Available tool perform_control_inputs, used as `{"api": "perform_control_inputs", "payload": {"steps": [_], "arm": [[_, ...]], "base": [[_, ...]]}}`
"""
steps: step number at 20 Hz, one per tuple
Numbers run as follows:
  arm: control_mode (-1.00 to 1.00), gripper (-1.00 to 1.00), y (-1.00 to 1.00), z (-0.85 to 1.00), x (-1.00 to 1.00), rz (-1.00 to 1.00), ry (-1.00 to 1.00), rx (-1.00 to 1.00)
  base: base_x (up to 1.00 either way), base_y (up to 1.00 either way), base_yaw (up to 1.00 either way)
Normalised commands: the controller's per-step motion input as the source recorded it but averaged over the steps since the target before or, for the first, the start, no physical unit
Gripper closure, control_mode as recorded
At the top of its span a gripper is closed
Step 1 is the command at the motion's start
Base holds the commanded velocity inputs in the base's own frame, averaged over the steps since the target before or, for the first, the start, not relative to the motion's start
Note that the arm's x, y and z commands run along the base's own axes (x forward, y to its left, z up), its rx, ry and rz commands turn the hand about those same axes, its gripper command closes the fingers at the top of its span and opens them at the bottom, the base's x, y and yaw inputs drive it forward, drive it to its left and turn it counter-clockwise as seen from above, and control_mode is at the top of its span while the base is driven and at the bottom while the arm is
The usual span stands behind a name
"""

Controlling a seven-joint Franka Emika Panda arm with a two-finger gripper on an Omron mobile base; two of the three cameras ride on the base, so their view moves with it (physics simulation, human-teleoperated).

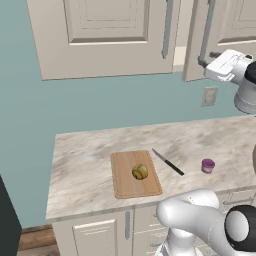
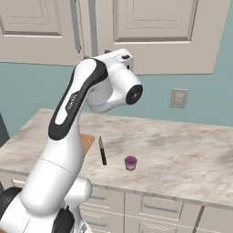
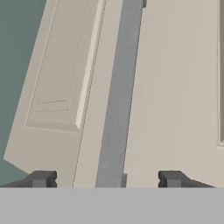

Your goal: Pick the bread, place it on the cutting board, pick the jam, place it on the counter, and close the cabinet.

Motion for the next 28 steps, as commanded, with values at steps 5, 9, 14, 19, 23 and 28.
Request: {"api": "perform_control_inputs", "payload": {"steps": [5, 9, 14, 19, 23, 28], "arm": [[-1.0, -1.0, 0.25, 0.0, 0.43, 0.0, 0.0, 0.0], [-1.0, -1.0, 0.24, 0.0, 0.4, 0.0, 0.0, 0.0], [-1.0, -1.0, 0.22, 0.0, 0.38, 0.0, 0.0, 0.0], [-1.0, -1.0, 0.2, 0.0, 0.33, 0.0, 0.0, 0.0], [-1.0, -1.0, 0.16, 0.0, 0.32, 0.0, 0.0, 0.0], [-1.0, -1.0, 0.15, 0.0, 0.32, 0.0, 0.0, 0.0]], "base": [[0.0, 0.0, 0.0], [0.0, 0.0, 0.0], [0.0, 0.0, 0.0], [0.0, 0.0, 0.0], [0.0, 0.0, 0.0], [0.0, 0.0, 0.0]]}}
